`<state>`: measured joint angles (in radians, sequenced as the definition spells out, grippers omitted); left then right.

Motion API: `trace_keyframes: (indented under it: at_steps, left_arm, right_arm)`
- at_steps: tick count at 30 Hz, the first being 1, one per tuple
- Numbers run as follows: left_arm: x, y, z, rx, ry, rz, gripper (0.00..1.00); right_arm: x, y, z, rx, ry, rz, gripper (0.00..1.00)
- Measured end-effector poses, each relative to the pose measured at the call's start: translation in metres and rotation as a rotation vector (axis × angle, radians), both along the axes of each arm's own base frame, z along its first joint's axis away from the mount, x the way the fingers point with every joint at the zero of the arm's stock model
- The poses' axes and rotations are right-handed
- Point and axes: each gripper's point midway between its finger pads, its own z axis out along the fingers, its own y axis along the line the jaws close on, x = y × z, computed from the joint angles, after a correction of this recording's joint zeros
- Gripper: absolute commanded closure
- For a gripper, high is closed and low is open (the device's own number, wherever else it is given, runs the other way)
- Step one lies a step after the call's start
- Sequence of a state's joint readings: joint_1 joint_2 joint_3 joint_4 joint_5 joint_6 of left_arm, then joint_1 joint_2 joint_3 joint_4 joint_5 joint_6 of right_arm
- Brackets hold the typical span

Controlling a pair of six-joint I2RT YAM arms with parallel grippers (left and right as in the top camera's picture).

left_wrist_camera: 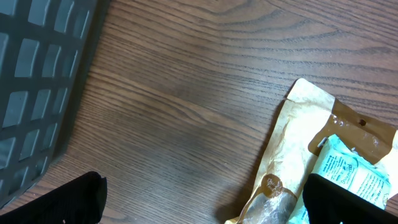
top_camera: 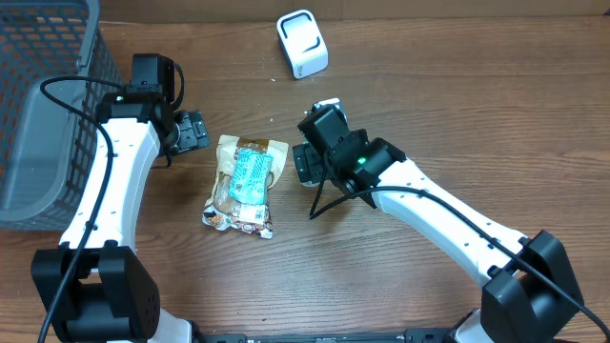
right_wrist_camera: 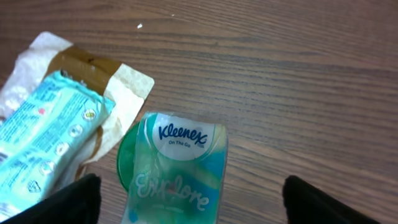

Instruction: Scan the item barcode

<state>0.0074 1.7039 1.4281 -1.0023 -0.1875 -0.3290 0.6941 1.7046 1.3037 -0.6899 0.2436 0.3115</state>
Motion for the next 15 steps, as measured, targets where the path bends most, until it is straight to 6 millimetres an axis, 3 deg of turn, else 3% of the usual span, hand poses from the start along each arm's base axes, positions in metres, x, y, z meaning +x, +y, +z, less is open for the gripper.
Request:
trace_keyframes:
  at_steps: [15]
  left_arm:
    - [0.0, 0.0, 0.0, 0.0, 0.0, 0.0, 0.01]
  right_arm:
    - [-0.002, -0.0014, -0.0015, -0.006, 0.01, -0.001, 0.14]
